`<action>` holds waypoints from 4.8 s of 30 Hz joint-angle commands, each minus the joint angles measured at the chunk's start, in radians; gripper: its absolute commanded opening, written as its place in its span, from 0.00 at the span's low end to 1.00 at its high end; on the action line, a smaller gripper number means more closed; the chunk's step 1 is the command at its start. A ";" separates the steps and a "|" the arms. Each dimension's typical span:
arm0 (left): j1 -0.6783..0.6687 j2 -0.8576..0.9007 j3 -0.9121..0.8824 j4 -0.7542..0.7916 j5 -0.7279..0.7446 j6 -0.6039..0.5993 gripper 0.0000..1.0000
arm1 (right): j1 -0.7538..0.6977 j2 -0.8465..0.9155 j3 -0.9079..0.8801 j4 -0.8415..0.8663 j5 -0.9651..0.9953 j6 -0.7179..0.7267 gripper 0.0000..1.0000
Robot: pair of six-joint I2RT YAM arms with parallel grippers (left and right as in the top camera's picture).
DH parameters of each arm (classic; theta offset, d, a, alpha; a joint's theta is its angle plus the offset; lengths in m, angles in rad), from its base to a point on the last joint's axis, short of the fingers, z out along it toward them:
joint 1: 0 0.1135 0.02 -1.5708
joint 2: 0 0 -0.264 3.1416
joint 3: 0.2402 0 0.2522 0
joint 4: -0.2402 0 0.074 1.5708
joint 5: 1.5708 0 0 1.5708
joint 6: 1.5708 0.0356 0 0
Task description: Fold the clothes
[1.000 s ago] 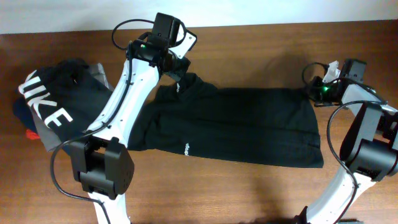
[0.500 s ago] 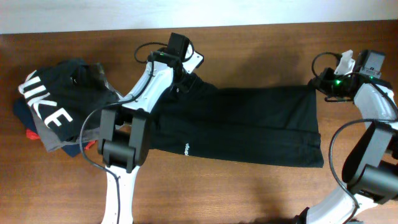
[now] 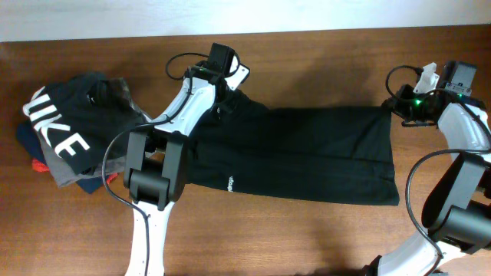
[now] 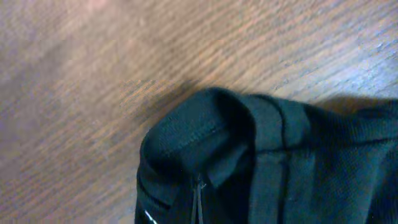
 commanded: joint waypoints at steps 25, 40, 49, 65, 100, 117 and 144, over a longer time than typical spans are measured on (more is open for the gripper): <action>0.021 0.008 0.272 -0.353 0.000 -0.095 0.56 | -0.019 -0.130 0.008 -0.123 0.035 -0.023 0.04; 0.024 0.125 0.272 -0.260 0.045 -0.098 0.35 | -0.019 -0.130 0.008 -0.131 0.035 -0.023 0.04; 0.031 0.119 0.319 -0.328 -0.024 -0.098 0.01 | -0.021 -0.130 0.008 -0.132 0.035 -0.023 0.04; 0.034 0.158 0.552 -0.544 0.047 -0.285 0.44 | -0.021 -0.130 0.008 -0.138 0.035 -0.023 0.04; 0.060 0.159 0.724 -0.811 -0.196 -0.297 0.00 | -0.022 -0.130 0.008 -0.158 0.036 -0.023 0.04; 0.055 0.023 0.724 -0.981 -0.139 -0.288 0.00 | -0.022 -0.200 0.008 -0.363 0.063 -0.075 0.04; 0.014 -0.338 -0.124 -0.811 -0.102 -0.267 0.12 | -0.021 -0.294 0.005 -0.713 0.260 -0.072 0.13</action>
